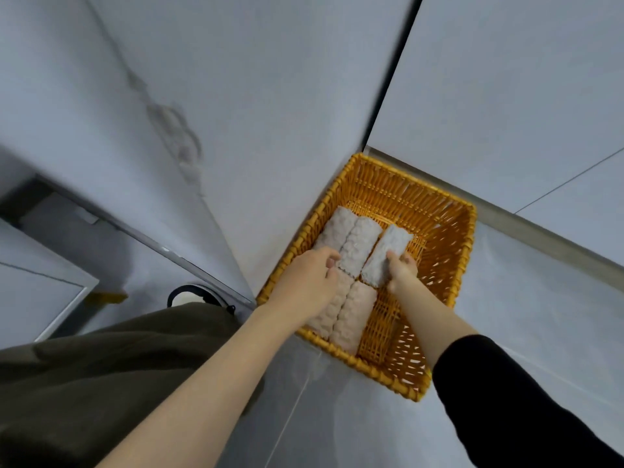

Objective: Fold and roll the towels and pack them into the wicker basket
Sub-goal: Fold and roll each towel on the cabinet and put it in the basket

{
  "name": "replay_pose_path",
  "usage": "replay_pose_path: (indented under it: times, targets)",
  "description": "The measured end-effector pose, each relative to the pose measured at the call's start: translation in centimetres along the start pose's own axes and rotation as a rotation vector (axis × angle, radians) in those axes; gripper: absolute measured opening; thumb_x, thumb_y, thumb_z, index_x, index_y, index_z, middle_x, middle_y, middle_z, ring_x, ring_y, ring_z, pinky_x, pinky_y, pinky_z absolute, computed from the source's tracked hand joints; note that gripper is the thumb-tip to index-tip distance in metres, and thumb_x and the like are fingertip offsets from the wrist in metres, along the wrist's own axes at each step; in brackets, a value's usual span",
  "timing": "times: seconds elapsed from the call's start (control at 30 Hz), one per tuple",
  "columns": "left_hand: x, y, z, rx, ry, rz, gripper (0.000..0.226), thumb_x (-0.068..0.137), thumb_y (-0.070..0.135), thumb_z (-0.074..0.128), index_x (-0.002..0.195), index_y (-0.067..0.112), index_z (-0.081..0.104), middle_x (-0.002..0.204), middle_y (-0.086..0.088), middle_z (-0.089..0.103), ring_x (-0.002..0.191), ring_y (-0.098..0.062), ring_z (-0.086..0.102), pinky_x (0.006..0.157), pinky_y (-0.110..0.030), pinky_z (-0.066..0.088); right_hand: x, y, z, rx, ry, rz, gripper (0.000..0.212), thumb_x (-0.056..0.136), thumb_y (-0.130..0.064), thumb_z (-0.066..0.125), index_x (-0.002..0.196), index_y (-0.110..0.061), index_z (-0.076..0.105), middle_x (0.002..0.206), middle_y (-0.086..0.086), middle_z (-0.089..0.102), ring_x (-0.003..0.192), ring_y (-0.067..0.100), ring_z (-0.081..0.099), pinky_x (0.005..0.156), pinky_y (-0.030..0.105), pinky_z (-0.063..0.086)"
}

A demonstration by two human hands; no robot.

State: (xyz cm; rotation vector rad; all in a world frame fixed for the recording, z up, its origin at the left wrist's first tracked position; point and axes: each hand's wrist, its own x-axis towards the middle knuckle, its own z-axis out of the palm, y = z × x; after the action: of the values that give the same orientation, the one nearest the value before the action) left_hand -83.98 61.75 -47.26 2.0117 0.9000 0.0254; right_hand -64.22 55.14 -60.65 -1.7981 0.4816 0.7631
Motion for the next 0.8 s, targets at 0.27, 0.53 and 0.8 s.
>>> replay_pose_path:
  times: [0.27, 0.53, 0.8]
  targets:
    - [0.5, -0.1, 0.4, -0.011, -0.008, -0.002, 0.031, 0.100, 0.020, 0.042, 0.130, 0.021, 0.051, 0.122, 0.003, 0.058, 0.106, -0.008, 0.053, 0.084, -0.019, 0.043, 1.4, 1.7, 0.5, -0.365, -0.045, -0.091, 0.039, 0.101, -0.025, 0.045, 0.136, -0.010, 0.049, 0.124, 0.009, 0.056, 0.114, 0.029, 0.053, 0.090, 0.036, 0.043]
    - [-0.8, 0.6, -0.2, 0.016, -0.031, 0.002, 0.033, 0.099, 0.020, 0.042, 0.130, 0.021, 0.051, 0.123, 0.004, 0.057, 0.102, -0.007, 0.054, 0.082, -0.021, 0.045, 0.9, -0.3, -0.1, -0.746, 0.065, -0.250, 0.052, 0.093, -0.017, 0.055, 0.142, -0.012, 0.037, 0.145, 0.017, 0.027, 0.129, 0.039, 0.040, 0.107, 0.047, 0.039]
    - [-3.5, 2.7, -2.5, 0.000, 0.018, 0.015, 0.032, 0.099, 0.022, 0.043, 0.129, 0.022, 0.052, 0.120, 0.006, 0.058, 0.102, -0.005, 0.052, 0.087, -0.020, 0.042, -6.0, -3.9, -2.0, -0.449, -0.156, -0.440, 0.027, 0.099, -0.017, 0.045, 0.125, -0.015, 0.050, 0.099, -0.001, 0.057, 0.071, 0.013, 0.052, 0.073, 0.035, 0.050]
